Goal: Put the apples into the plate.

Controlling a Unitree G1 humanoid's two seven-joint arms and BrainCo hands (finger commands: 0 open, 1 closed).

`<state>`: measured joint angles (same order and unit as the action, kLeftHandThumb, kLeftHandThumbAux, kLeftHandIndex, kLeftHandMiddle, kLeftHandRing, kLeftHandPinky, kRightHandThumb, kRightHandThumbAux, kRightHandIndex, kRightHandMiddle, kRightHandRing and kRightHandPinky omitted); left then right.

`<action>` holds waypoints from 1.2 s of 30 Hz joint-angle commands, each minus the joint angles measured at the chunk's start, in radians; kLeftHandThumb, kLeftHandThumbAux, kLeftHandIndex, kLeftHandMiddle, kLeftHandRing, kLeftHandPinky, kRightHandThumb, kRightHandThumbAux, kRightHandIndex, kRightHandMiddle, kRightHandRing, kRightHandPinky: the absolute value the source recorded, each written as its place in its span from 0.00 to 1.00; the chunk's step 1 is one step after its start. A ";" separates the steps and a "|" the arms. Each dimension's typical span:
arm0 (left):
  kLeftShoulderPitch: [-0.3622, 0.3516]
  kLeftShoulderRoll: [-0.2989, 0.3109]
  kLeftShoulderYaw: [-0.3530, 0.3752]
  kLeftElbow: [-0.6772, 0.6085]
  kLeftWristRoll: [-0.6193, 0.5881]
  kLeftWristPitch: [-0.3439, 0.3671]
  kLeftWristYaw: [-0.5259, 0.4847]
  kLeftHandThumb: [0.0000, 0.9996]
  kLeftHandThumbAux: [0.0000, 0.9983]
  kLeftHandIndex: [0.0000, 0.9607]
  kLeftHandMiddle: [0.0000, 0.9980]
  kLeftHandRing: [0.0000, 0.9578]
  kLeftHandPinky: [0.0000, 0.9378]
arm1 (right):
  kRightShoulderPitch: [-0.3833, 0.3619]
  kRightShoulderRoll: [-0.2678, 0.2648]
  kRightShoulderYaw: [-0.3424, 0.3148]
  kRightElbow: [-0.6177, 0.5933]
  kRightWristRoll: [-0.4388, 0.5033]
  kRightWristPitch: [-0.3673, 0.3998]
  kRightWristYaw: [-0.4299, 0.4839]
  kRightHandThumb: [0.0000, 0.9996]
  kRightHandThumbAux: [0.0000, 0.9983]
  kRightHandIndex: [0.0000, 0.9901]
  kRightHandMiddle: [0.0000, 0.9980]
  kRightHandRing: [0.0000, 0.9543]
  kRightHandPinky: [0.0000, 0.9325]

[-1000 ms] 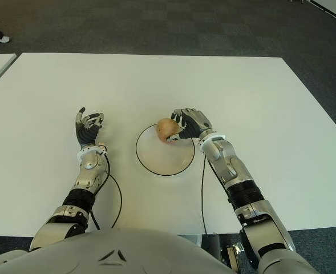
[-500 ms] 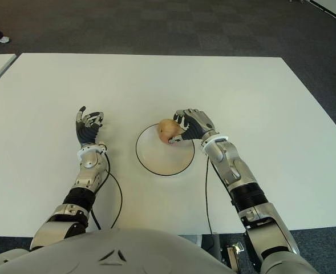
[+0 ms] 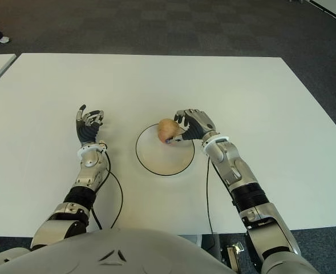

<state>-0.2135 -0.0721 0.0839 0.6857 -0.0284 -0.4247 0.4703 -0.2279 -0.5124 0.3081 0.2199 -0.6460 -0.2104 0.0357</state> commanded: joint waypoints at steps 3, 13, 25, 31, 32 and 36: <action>0.005 -0.047 -0.003 0.002 0.005 0.003 -0.016 0.28 0.74 0.15 0.38 0.47 0.50 | -0.019 -0.016 0.037 0.046 -0.018 -0.009 0.058 0.95 0.66 0.39 0.47 0.56 0.69; -0.003 -0.051 0.002 0.011 0.002 0.005 -0.007 0.28 0.74 0.14 0.38 0.47 0.50 | -0.057 -0.020 0.067 0.076 -0.011 0.005 0.139 0.94 0.66 0.37 0.48 0.59 0.72; -0.011 -0.059 0.017 0.028 0.000 -0.008 -0.004 0.27 0.74 0.13 0.39 0.47 0.50 | -0.094 -0.016 0.090 0.120 -0.009 -0.002 0.169 0.97 0.65 0.29 0.43 0.55 0.61; -0.015 -0.058 0.018 0.035 -0.001 -0.005 -0.007 0.26 0.73 0.12 0.38 0.47 0.50 | -0.103 -0.010 0.091 0.131 0.000 0.002 0.181 0.71 0.52 0.18 0.35 0.48 0.55; -0.016 -0.057 0.019 0.035 -0.001 -0.004 -0.007 0.26 0.73 0.12 0.38 0.47 0.50 | -0.103 -0.008 0.090 0.132 0.001 0.004 0.182 0.69 0.51 0.16 0.33 0.47 0.55; -0.018 -0.053 0.018 0.037 -0.001 0.004 -0.012 0.26 0.72 0.11 0.38 0.46 0.50 | -0.105 -0.008 0.091 0.131 -0.004 0.009 0.182 0.64 0.51 0.12 0.29 0.44 0.54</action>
<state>-0.2262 -0.0764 0.1016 0.7101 -0.0284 -0.4293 0.4702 -0.3394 -0.5259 0.3873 0.3305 -0.6417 -0.2190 0.1976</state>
